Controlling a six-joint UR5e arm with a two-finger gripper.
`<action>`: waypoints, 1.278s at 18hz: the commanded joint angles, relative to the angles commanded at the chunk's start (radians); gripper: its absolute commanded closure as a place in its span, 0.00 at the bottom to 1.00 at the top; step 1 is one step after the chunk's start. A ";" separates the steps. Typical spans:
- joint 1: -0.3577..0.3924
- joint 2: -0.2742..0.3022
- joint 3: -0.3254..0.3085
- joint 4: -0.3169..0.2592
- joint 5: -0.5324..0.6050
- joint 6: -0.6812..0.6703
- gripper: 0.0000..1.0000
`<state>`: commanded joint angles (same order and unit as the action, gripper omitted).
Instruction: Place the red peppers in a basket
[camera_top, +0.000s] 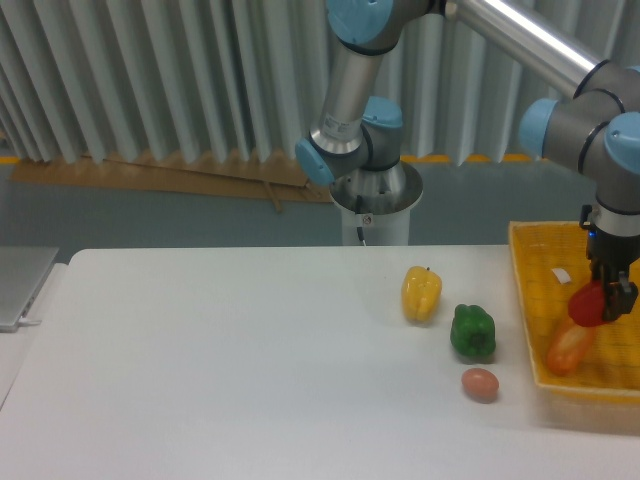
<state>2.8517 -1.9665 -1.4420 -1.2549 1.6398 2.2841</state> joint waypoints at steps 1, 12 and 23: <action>-0.002 -0.012 0.002 0.020 0.000 0.000 0.56; -0.009 -0.052 -0.001 0.089 -0.017 -0.011 0.00; -0.061 -0.008 0.006 0.091 -0.061 -0.090 0.00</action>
<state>2.7905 -1.9744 -1.4358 -1.1643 1.5785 2.1939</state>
